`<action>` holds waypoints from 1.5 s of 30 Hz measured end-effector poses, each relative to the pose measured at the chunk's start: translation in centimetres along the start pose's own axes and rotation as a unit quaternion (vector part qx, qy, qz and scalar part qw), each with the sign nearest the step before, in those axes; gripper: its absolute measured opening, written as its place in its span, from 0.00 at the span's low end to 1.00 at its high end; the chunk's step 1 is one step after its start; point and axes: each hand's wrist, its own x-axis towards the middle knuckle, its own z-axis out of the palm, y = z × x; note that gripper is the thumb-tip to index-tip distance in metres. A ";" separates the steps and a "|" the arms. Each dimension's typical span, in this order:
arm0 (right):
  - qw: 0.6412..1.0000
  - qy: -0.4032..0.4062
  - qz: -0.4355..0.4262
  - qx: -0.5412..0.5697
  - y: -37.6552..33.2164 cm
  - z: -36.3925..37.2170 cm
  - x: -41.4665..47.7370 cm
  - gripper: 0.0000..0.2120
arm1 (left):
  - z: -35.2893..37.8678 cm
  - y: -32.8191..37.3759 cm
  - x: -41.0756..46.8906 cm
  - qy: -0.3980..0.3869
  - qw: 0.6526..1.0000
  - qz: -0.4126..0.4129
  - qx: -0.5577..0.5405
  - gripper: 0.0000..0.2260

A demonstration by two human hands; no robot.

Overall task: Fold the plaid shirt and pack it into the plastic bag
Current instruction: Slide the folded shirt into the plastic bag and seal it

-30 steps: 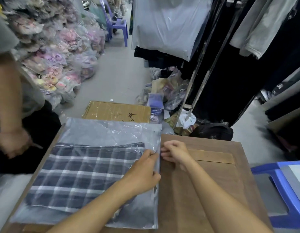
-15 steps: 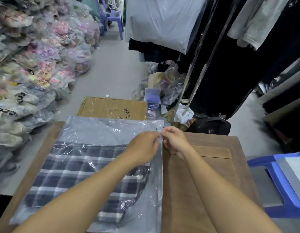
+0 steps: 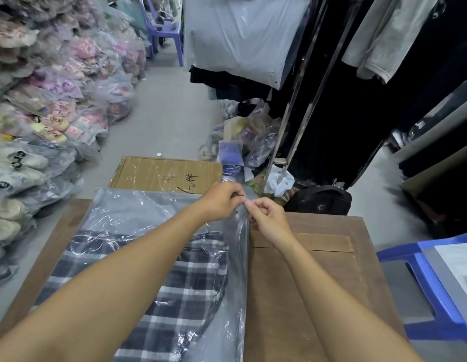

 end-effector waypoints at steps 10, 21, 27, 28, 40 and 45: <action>0.991 -0.035 -0.012 -0.125 0.6 1.0 -0.2 0.10 | -1.6 -0.3 1.8 0.066 0.996 -0.061 -0.016 0.10; 0.974 -0.114 0.087 -0.177 3.2 -1.9 -3.9 0.09 | -0.6 -0.9 5.6 0.050 0.996 -0.079 -0.005 0.11; 0.929 -0.232 0.173 -0.231 4.0 -4.1 -6.2 0.08 | 0.2 -0.7 7.4 0.057 0.992 -0.110 0.024 0.09; 0.922 -0.249 0.190 -0.229 4.1 -4.5 -6.6 0.07 | 0.4 -0.6 7.6 0.057 0.992 -0.113 0.027 0.09; 0.812 -0.427 0.308 -0.253 5.2 -6.0 -8.6 0.08 | 1.1 0.7 7.7 0.048 0.990 -0.127 0.032 0.09; 0.765 -0.476 0.353 -0.251 6.0 -5.4 -9.2 0.05 | 1.7 1.3 7.2 0.038 0.990 -0.139 0.008 0.11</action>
